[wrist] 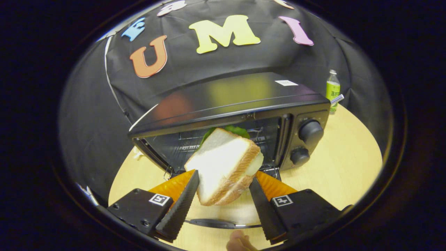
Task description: Open the toaster oven, put the food inside, and close the toaster oven door.
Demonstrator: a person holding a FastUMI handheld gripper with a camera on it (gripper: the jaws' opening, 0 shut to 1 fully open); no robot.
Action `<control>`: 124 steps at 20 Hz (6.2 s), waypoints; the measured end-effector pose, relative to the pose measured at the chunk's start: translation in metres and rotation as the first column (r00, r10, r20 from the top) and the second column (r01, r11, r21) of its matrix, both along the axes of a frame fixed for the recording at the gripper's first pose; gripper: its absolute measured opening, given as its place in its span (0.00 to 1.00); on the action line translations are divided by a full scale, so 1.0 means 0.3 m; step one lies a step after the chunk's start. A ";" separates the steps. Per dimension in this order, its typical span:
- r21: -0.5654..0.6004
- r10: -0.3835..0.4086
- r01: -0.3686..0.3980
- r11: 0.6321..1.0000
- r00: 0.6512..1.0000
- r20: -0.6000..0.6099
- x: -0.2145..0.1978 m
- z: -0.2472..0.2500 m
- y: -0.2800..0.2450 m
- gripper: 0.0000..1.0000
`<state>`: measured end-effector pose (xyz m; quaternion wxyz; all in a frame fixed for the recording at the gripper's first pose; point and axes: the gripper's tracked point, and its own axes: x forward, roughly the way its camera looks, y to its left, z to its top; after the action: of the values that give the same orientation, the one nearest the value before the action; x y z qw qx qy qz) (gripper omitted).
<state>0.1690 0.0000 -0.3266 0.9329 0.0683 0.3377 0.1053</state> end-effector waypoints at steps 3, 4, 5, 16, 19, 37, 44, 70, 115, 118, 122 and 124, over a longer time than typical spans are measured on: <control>0.019 -0.018 0.018 1.000 1.000 0.025 0.042 -0.020 0.011 0.94; 0.027 -0.027 0.026 0.999 0.999 0.036 0.064 -0.026 0.020 0.94; 0.027 -0.038 0.037 0.999 0.998 0.043 0.095 -0.033 0.026 0.94; 0.149 -0.042 0.011 0.989 0.978 0.207 0.249 0.068 0.062 0.95; 0.178 -0.041 0.016 0.984 0.989 0.139 0.210 0.022 0.037 0.97; -0.320 0.121 -0.045 0.946 0.968 0.220 -0.360 -0.074 -0.027 0.97; -0.275 0.046 -0.022 0.961 0.996 0.082 -0.399 -0.257 -0.004 1.00; -0.274 -0.027 0.077 0.959 0.983 0.180 -0.358 -0.157 0.085 1.00; -0.107 -0.070 0.219 0.970 0.670 0.739 -0.936 1.076 -0.238 1.00; -0.103 -0.068 0.207 0.973 0.684 0.727 -0.936 1.062 -0.242 1.00; -0.108 -0.059 0.194 0.975 0.694 0.718 -0.932 1.042 -0.238 1.00; -0.103 -0.060 0.190 0.976 0.697 0.715 -0.933 1.037 -0.241 1.00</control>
<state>-0.1109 -0.0721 -0.0157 0.9980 -0.0339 -0.0438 0.0307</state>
